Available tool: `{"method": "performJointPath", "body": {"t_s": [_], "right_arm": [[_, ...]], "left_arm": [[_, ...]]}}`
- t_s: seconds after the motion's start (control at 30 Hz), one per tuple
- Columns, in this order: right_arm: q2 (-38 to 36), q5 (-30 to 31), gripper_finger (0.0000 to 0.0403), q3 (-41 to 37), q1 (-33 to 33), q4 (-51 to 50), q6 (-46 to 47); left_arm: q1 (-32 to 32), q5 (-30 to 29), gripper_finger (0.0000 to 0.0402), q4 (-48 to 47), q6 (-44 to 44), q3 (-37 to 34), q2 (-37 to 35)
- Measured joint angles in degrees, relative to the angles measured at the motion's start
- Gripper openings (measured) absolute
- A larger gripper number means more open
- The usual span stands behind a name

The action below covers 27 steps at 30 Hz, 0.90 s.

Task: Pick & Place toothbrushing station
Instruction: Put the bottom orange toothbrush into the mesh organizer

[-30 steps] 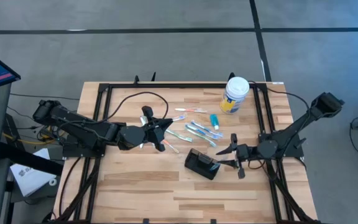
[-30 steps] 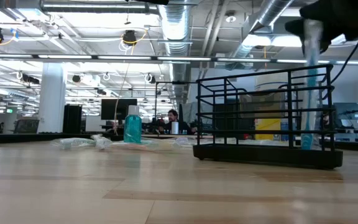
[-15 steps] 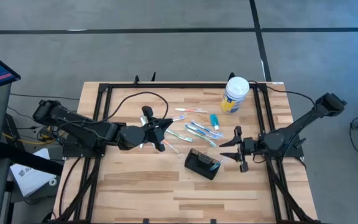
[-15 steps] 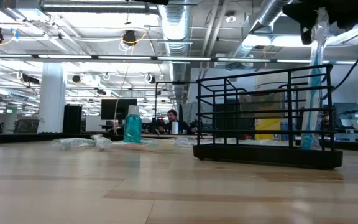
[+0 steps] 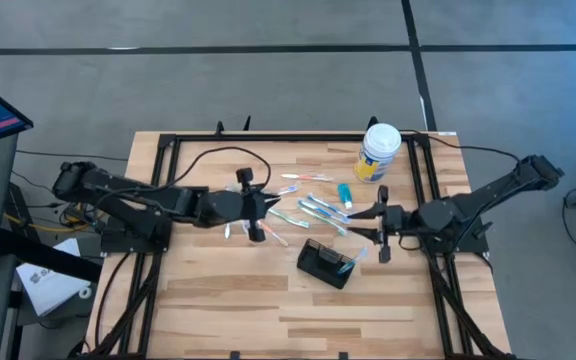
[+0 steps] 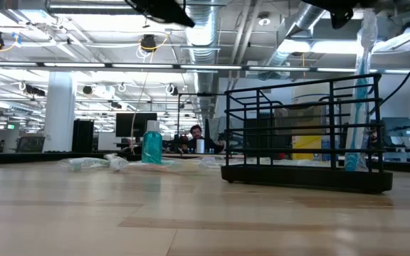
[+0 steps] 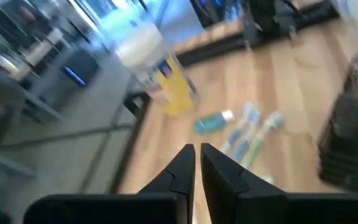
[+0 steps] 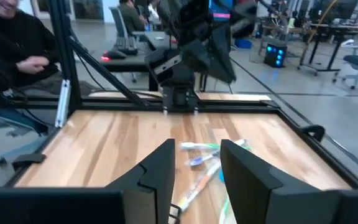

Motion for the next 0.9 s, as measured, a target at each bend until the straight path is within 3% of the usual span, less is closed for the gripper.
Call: {"method": "performJointPath", "body": {"t_s": [0.17, 0.37, 0.57, 0.9], "right_arm": [[0.00, -0.13, 0.0118, 1.65, -0.83, -3.47, -0.33], [0.00, -0.17, 0.0118, 1.68, -0.83, -3.81, 0.86], [0.00, -0.17, 0.0118, 1.69, -0.62, -3.80, 0.96], [0.00, -0.20, 0.0118, 1.70, -0.61, -4.69, 1.18]], "left_arm": [[0.86, 10.23, 0.0011, -6.47, -3.45, 0.00, 0.00], [0.79, 20.83, 0.0004, -7.64, -4.61, 0.00, 1.90], [0.79, 21.77, 0.0007, -7.59, -4.63, 0.00, 8.11], [0.79, 24.61, 0.0045, -7.61, -4.81, -0.02, 17.66]]}}
